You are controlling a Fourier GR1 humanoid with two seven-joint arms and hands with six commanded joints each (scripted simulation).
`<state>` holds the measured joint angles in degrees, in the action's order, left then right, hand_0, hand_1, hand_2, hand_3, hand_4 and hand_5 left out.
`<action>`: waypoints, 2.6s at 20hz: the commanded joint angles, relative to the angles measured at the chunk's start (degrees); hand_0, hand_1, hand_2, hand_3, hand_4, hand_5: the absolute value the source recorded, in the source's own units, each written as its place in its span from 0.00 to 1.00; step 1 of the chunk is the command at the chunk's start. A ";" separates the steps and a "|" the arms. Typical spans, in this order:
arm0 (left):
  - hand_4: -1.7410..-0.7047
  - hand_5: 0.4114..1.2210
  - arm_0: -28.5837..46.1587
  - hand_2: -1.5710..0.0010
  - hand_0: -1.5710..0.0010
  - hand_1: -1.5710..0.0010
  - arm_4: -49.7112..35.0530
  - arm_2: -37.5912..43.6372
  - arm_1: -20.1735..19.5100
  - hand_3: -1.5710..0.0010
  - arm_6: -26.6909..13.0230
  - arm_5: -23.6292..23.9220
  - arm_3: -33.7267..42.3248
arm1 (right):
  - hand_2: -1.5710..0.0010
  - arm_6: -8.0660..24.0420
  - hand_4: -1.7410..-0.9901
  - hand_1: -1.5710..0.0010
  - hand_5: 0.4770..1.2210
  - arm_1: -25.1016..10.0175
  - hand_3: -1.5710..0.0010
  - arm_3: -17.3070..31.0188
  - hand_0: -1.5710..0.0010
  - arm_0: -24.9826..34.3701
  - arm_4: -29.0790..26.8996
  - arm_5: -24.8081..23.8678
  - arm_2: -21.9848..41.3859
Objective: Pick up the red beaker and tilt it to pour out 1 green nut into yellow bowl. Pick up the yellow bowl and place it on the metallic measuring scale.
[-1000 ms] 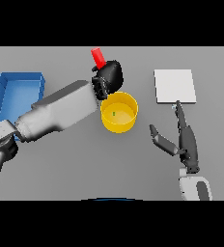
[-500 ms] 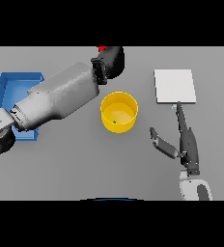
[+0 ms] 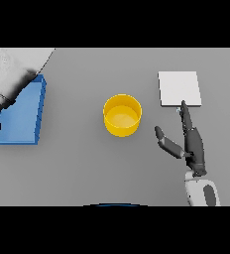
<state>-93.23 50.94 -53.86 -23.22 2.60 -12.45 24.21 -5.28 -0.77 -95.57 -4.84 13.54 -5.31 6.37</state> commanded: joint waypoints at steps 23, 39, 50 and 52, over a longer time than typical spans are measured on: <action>0.00 1.00 52.49 0.00 0.00 0.00 -50.47 26.96 -22.20 0.08 -31.39 34.88 33.03 | 1.00 -1.38 0.70 1.00 0.25 -2.41 1.00 1.26 1.00 0.70 1.57 1.51 0.98; 0.75 0.41 61.77 0.61 0.52 0.62 -59.48 21.62 -28.05 0.63 -36.77 25.52 45.13 | 1.00 -3.02 0.75 1.00 0.25 -2.85 1.00 0.99 1.00 -0.44 2.27 1.28 1.22; 0.92 0.32 61.40 0.97 0.96 0.97 -62.05 23.71 -27.05 0.97 -31.59 24.69 44.00 | 1.00 1.37 0.72 1.00 0.25 -3.09 1.00 -0.01 1.00 0.18 5.92 0.47 2.89; 0.93 0.32 60.73 0.98 0.97 0.98 -61.54 23.90 -26.63 0.98 -30.67 25.13 42.54 | 1.00 0.92 0.75 1.00 0.27 -3.92 1.00 0.61 1.00 1.44 5.93 2.09 3.50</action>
<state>-32.51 -10.60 -29.96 -49.84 -28.10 12.68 66.75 -4.41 -4.69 -94.96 -3.38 19.48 -3.20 9.88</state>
